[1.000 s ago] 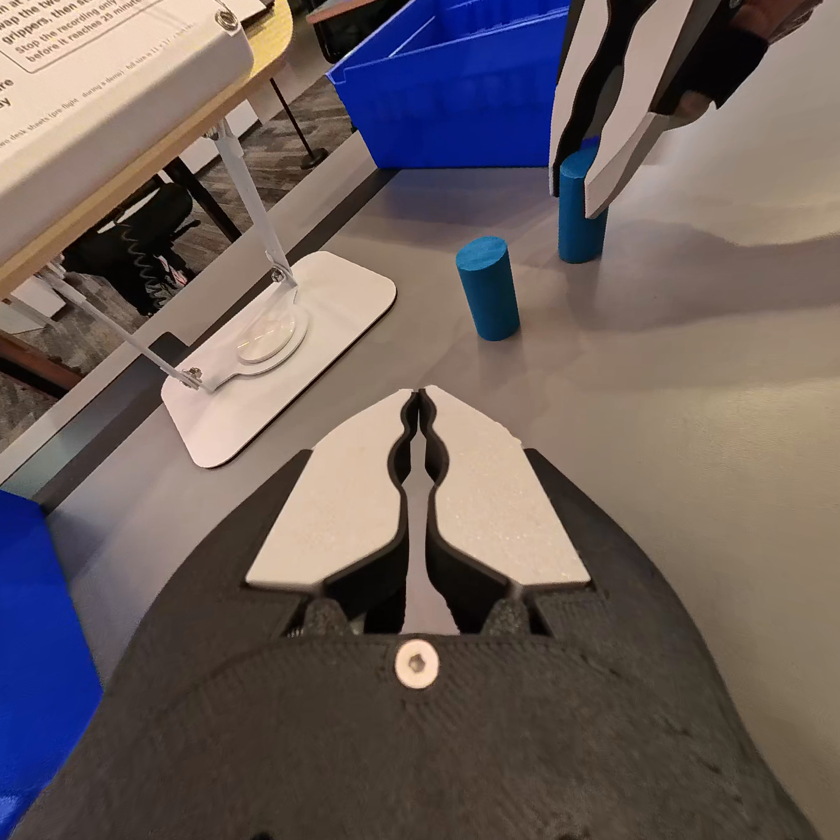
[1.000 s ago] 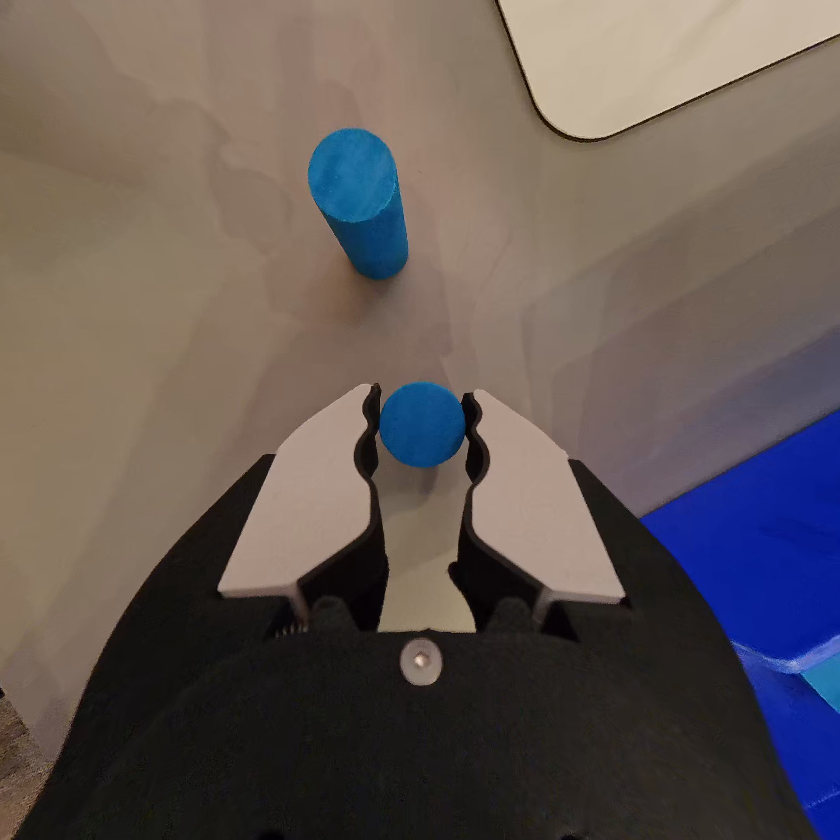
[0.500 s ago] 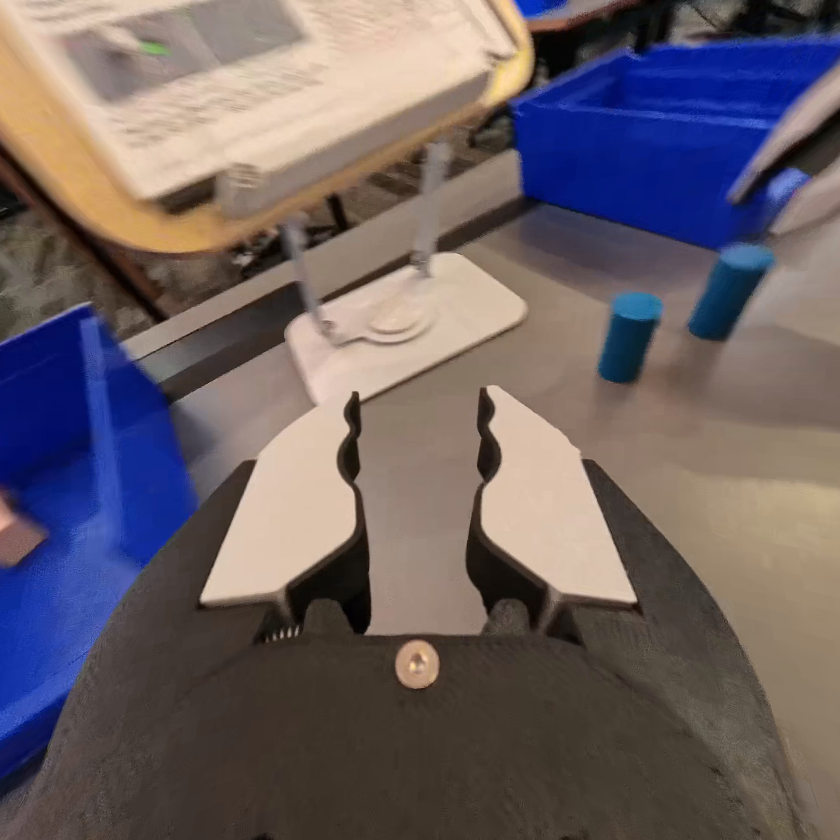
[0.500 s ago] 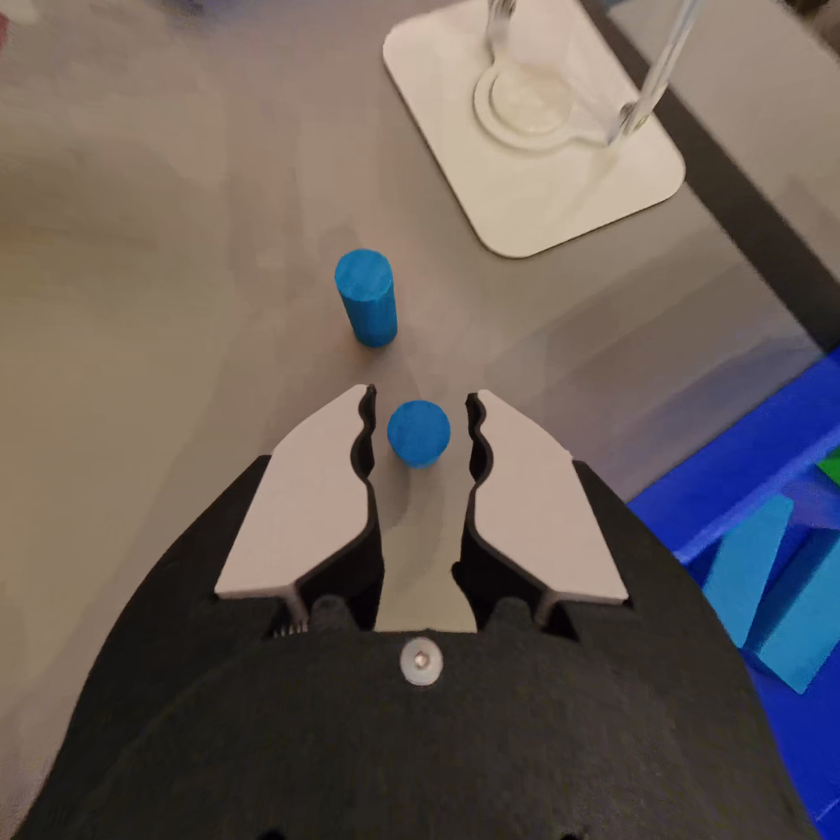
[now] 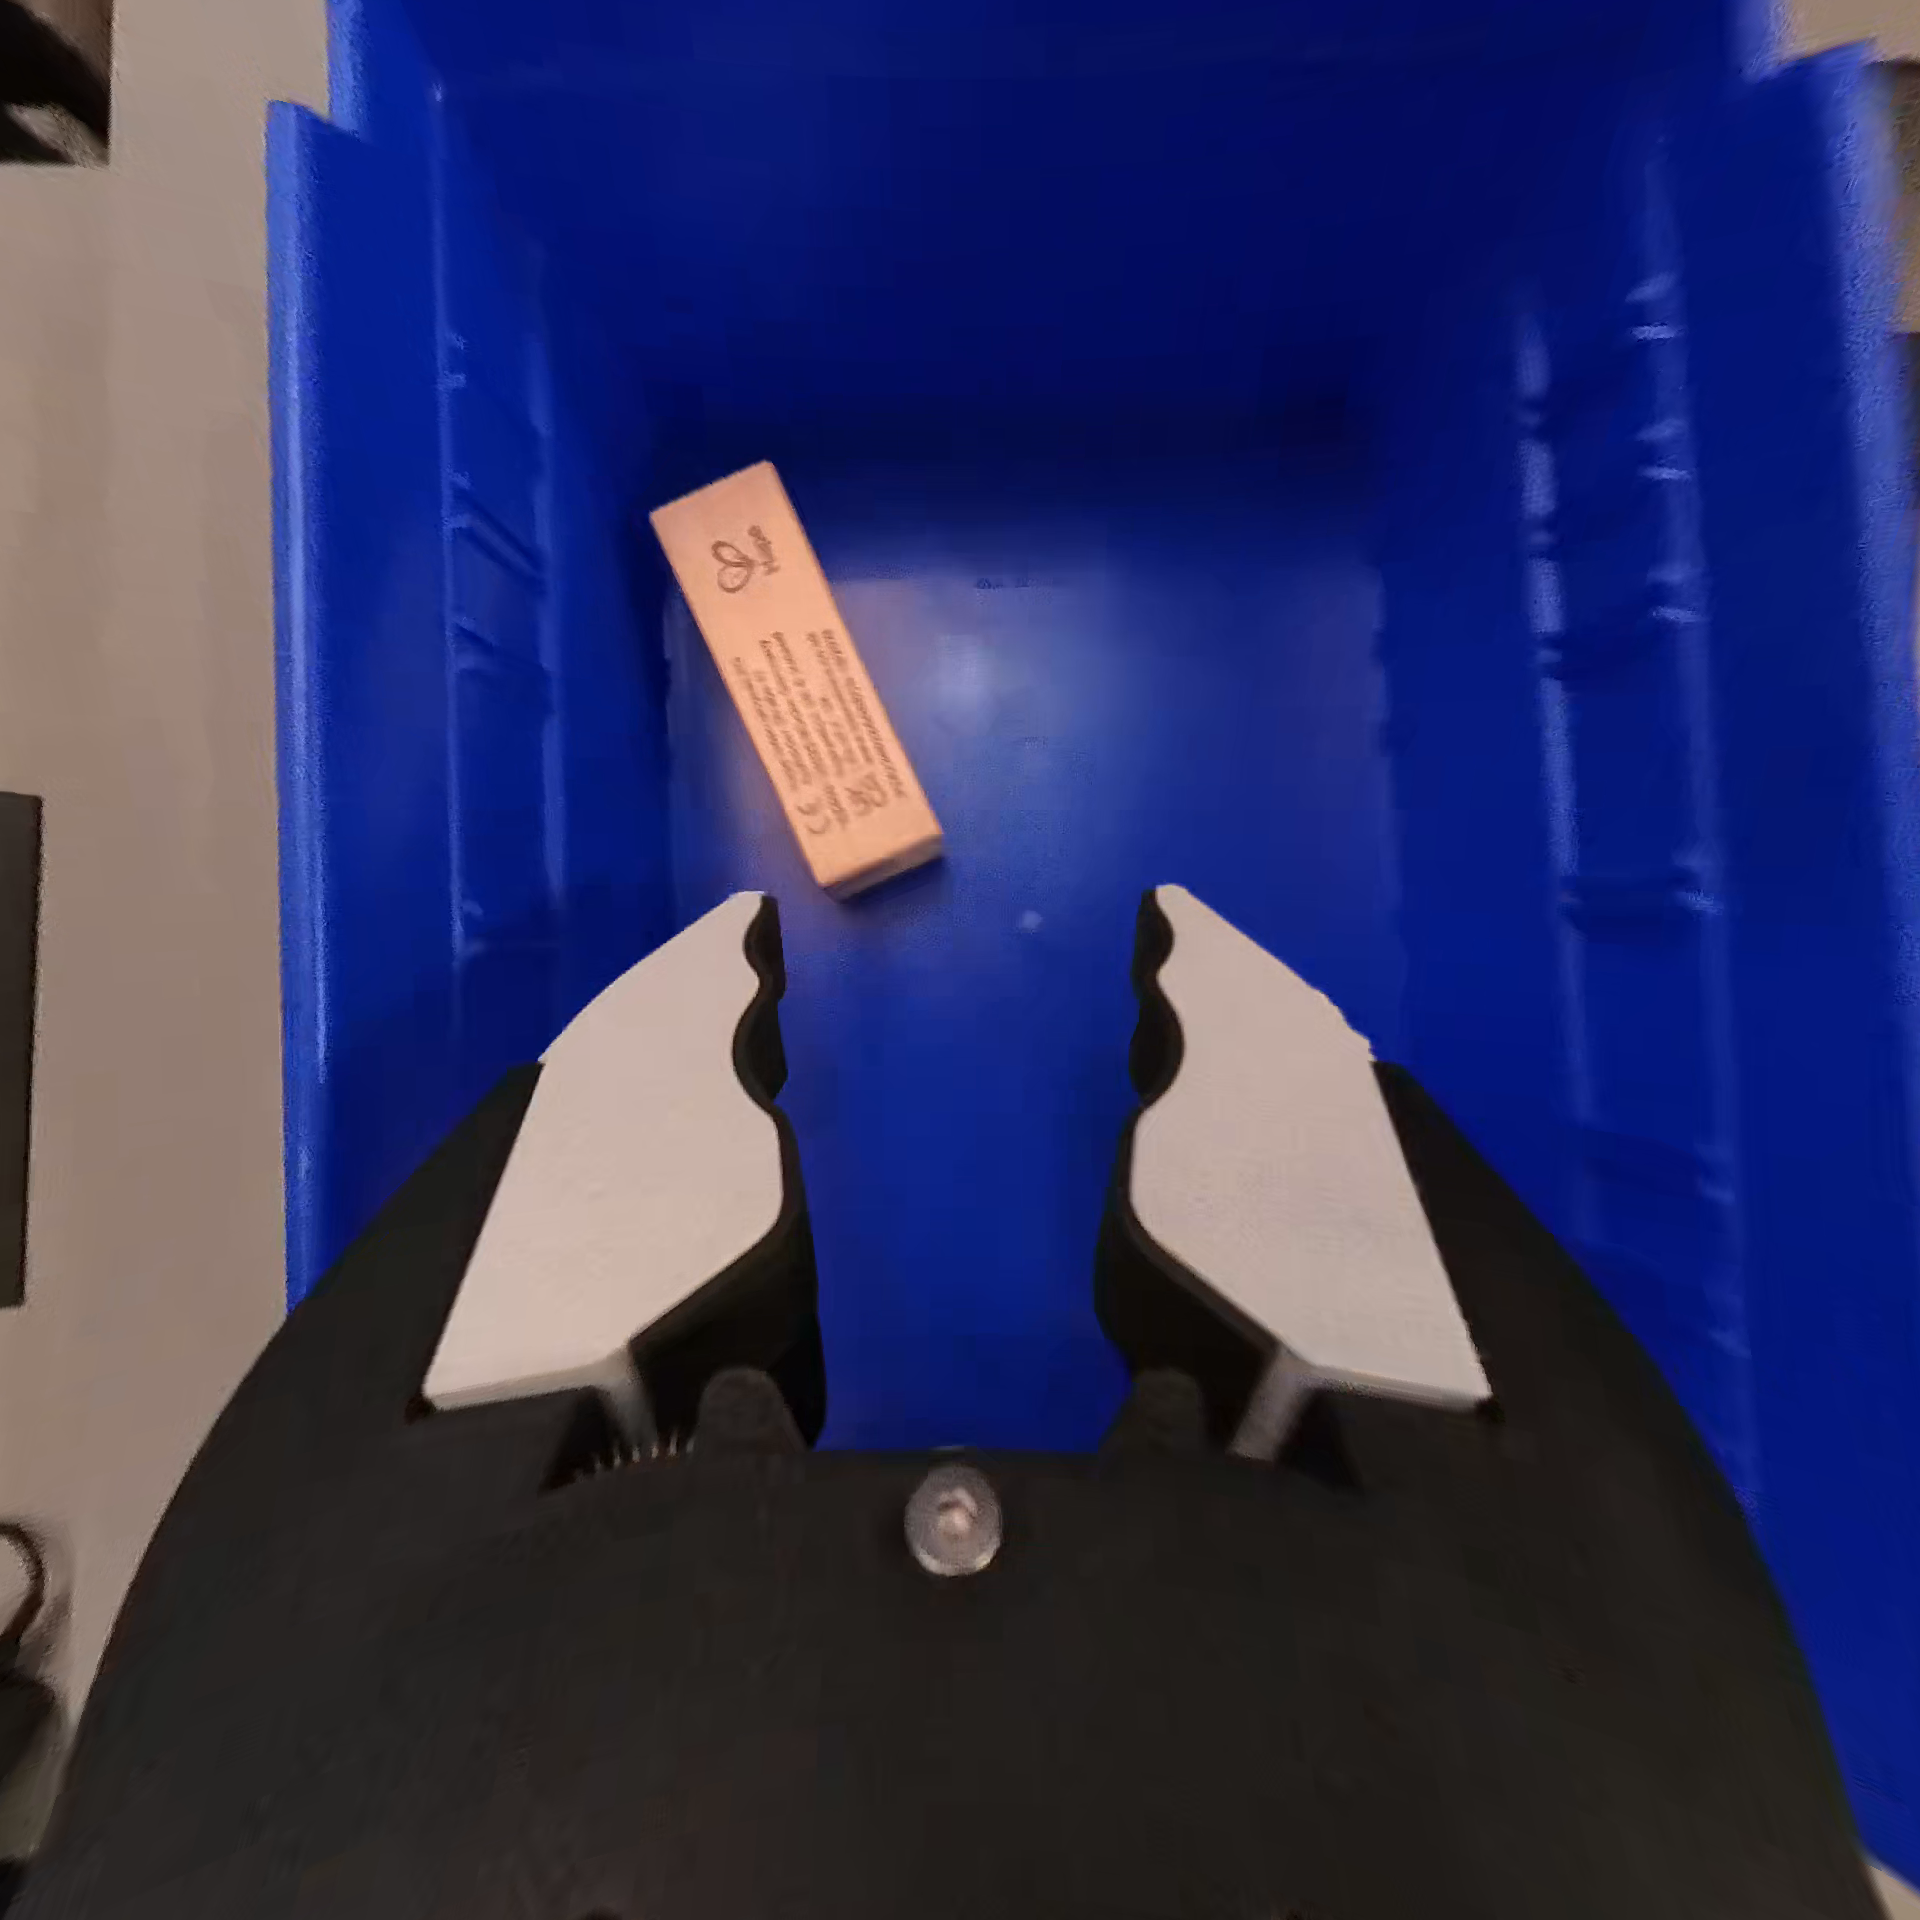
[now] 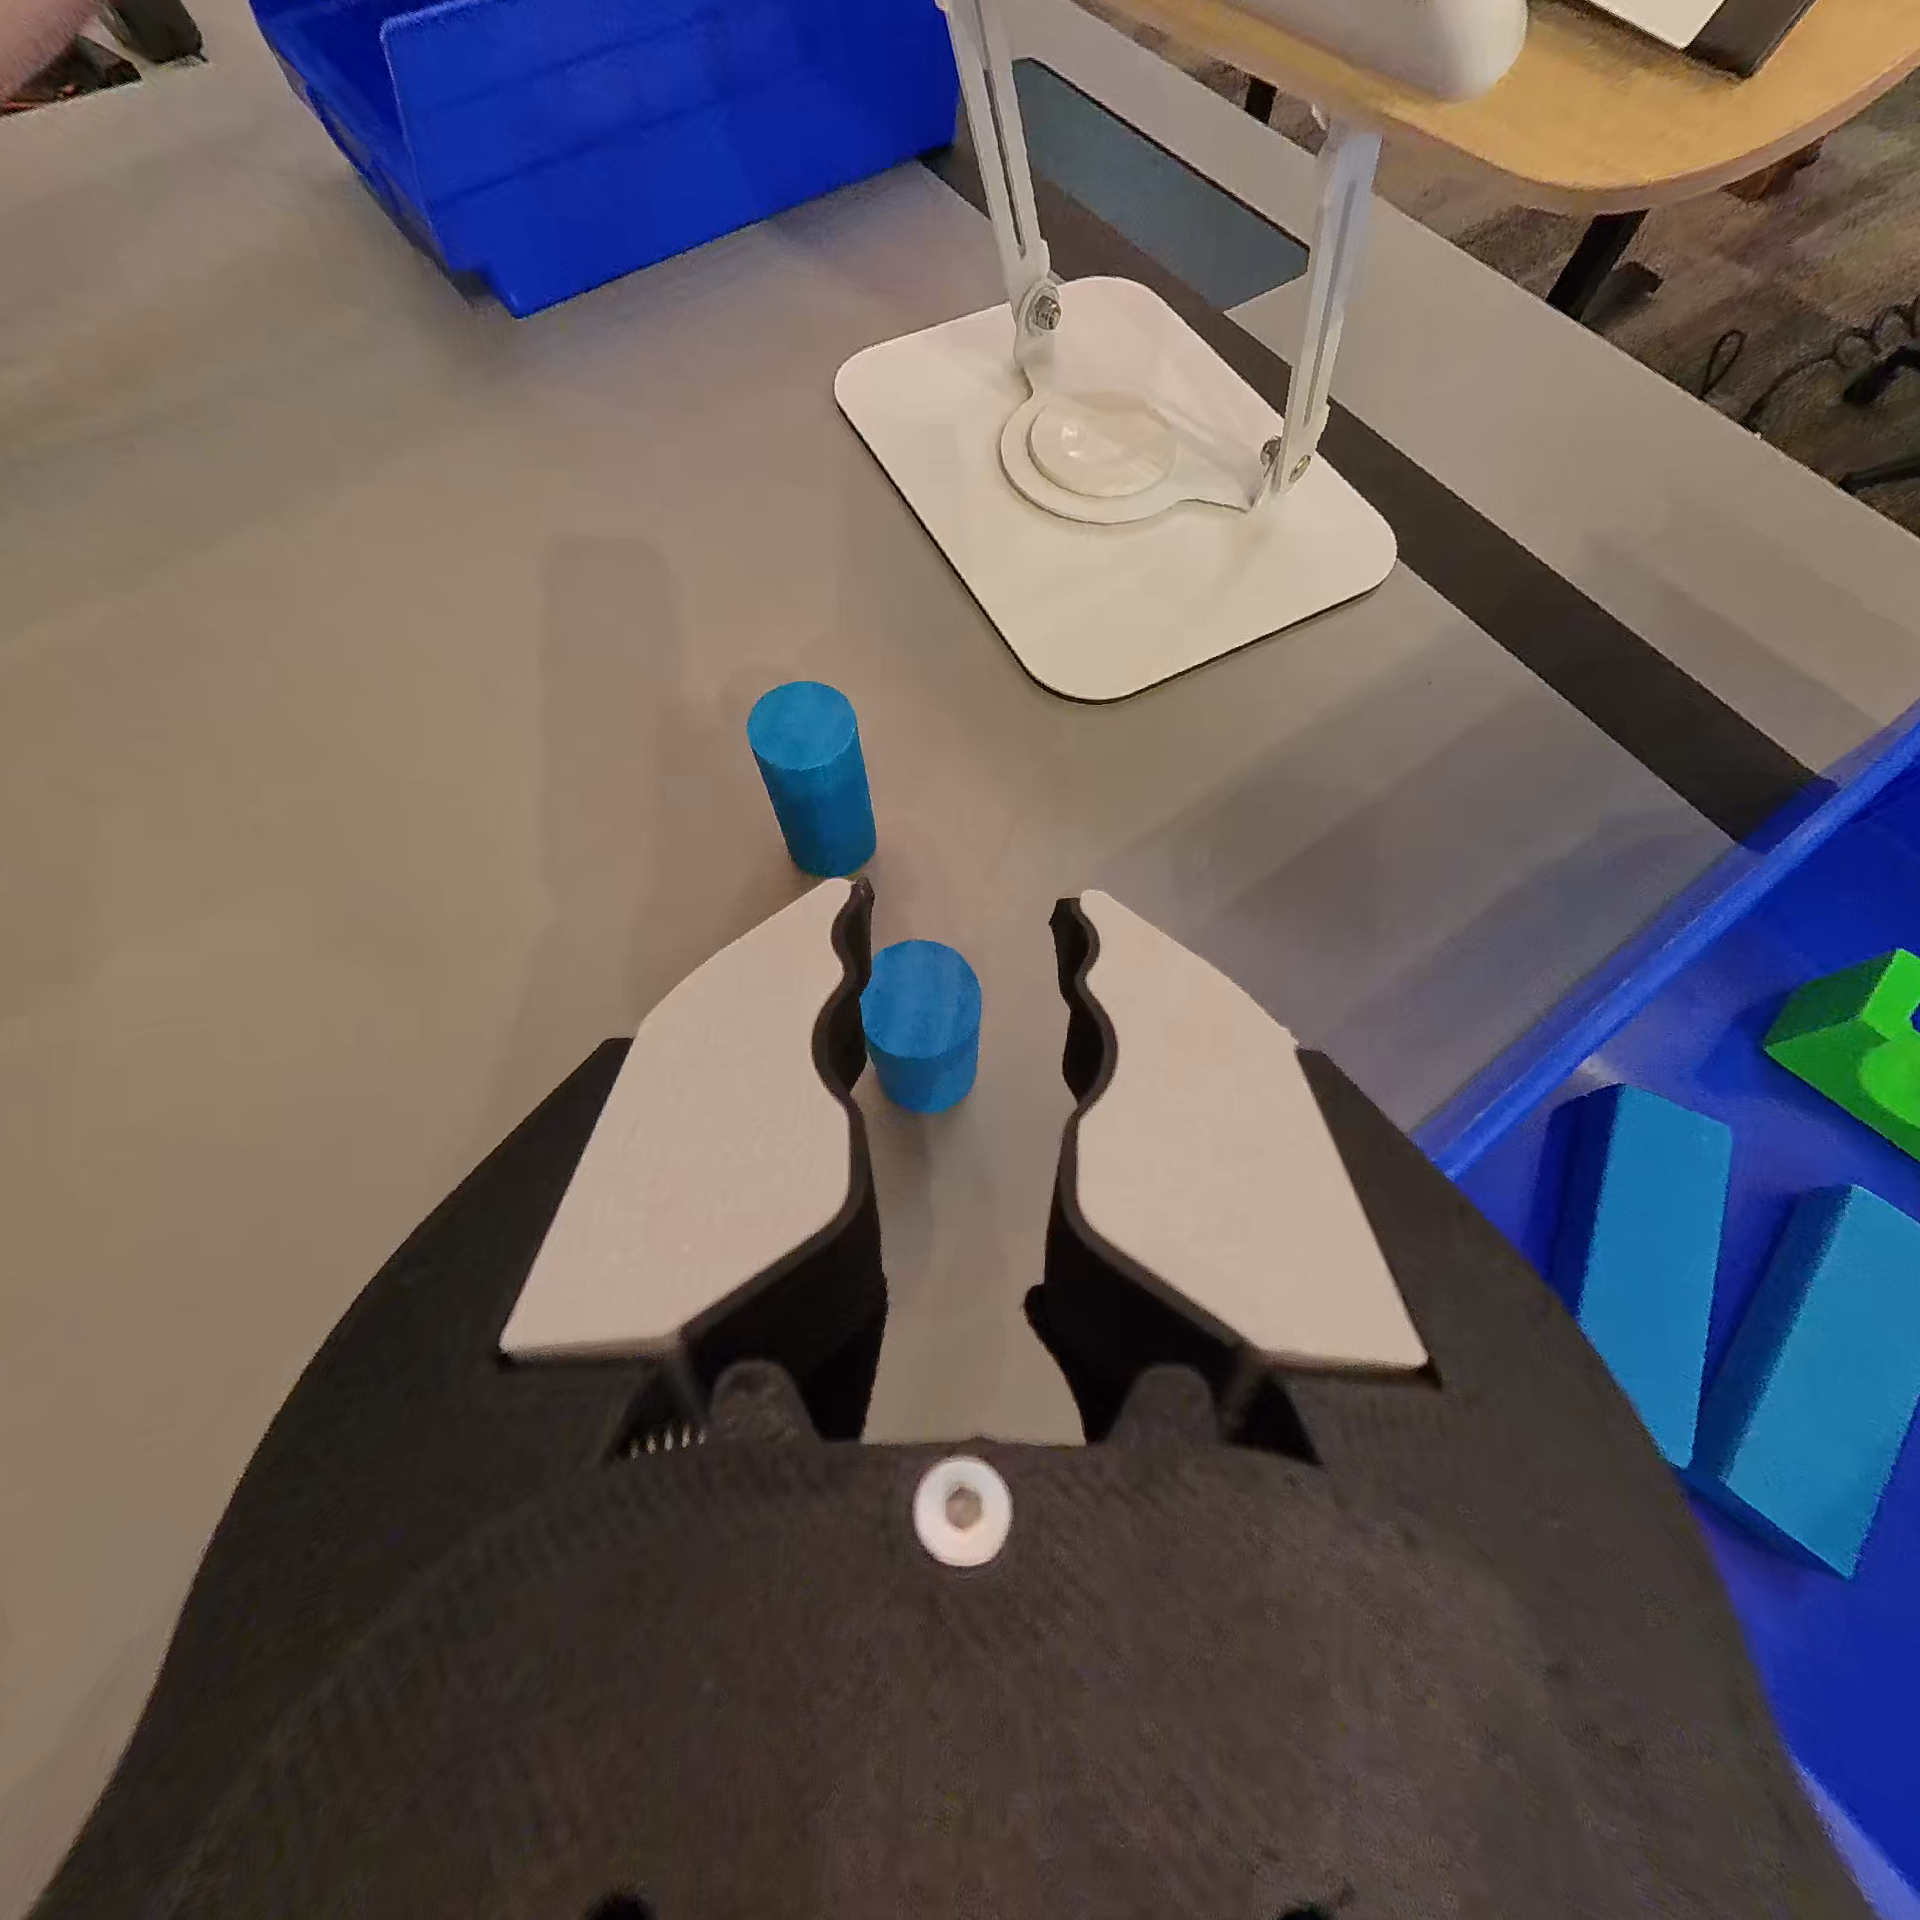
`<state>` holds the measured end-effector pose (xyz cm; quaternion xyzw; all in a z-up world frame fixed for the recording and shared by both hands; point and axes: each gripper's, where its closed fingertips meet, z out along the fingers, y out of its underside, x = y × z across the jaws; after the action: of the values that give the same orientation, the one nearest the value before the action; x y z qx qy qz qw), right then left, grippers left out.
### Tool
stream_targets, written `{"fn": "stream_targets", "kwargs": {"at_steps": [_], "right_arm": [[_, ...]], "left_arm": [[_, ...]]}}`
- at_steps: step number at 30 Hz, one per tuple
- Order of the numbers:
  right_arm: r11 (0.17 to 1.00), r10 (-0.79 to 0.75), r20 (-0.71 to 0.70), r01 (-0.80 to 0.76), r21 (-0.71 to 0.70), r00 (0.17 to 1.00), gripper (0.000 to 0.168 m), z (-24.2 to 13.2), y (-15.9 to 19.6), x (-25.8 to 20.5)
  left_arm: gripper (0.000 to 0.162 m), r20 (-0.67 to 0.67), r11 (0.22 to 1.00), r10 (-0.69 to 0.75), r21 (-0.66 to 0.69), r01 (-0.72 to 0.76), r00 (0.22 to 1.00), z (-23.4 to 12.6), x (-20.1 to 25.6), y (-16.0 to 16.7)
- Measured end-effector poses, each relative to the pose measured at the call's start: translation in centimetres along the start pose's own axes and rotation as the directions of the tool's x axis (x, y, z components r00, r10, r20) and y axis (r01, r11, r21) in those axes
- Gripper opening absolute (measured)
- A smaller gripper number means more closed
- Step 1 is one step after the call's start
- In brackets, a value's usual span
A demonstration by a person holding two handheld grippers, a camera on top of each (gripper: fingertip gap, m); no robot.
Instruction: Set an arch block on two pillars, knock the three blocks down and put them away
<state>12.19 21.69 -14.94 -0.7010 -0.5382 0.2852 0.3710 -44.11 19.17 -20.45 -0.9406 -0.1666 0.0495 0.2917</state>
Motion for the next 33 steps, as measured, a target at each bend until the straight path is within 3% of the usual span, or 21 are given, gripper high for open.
{"fn": "stream_targets", "kwargs": {"at_steps": [3, 10, 16, 20, 26, 30, 33], "right_arm": [[1.000, -0.010, 0.008, 0.010, -0.006, 1.000, 0.035, 0.3, 0.1, -0.3], [0.999, -0.030, 0.009, 0.030, -0.021, 1.000, 0.035, 0.8, 0.2, -0.6], [0.999, -0.035, -0.002, 0.035, -0.021, 0.999, 0.035, 0.7, 0.3, -0.4], [0.999, -0.047, -0.017, 0.047, -0.007, 0.999, 0.036, 0.3, -0.1, -0.3], [0.990, -0.142, -0.042, 0.143, 0.018, 0.989, 0.037, -0.7, -2.3, -2.1], [0.970, -0.239, 0.059, 0.236, 0.058, 0.969, 0.037, -0.4, -5.4, -6.8], [0.947, -0.321, 0.134, 0.314, 0.072, 0.937, 0.039, 1.0, -7.8, -10.3]], "left_arm": [[0.067, 0.044, 0.996, -0.005, -0.092, 0.009, 0.999, 2.3, -1.0, 0.2], [0.048, 0.048, 0.978, -0.043, -0.202, 0.052, 0.998, 6.1, -1.8, 1.5], [0.038, 0.034, 0.992, -0.035, -0.121, 0.039, 0.999, 5.8, -2.2, 0.6], [0.035, -0.108, 0.998, 0.063, 0.015, -0.062, 0.992, 1.9, 0.8, -0.1], [0.034, -0.204, 0.921, 0.320, 0.297, -0.253, 0.925, -8.8, 8.3, 1.8], [0.034, -0.138, 0.807, 0.484, 0.452, -0.380, 0.864, -14.7, 13.1, 4.1], [0.034, -0.090, 0.744, 0.525, 0.531, -0.405, 0.847, -17.8, 15.2, 4.4]]}}
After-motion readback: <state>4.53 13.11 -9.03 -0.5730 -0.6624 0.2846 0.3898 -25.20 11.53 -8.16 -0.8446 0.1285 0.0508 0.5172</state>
